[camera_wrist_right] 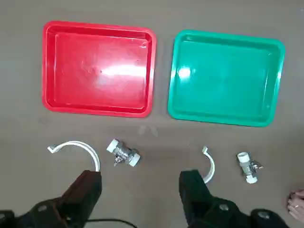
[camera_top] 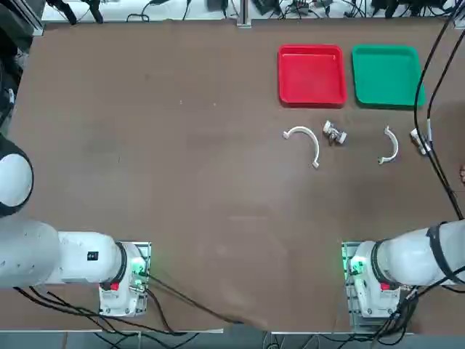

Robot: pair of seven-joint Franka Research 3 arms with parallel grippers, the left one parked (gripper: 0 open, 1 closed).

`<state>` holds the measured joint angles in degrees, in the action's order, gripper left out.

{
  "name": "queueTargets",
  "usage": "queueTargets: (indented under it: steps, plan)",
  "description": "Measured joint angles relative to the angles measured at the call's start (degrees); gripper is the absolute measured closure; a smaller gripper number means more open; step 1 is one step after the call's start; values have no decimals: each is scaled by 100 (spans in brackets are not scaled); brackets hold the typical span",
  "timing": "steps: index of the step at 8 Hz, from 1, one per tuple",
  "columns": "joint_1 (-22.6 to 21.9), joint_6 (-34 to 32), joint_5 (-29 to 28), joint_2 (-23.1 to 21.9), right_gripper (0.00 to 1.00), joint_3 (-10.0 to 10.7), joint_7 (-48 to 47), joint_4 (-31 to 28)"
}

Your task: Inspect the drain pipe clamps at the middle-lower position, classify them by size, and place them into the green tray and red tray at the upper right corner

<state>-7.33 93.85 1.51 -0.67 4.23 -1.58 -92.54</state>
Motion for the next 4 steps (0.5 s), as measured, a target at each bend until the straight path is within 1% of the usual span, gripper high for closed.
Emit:
queueTargets:
  steps: [4]
  plan:
    - [-92, -24, -95, 7, 0, -18, 2, -3]
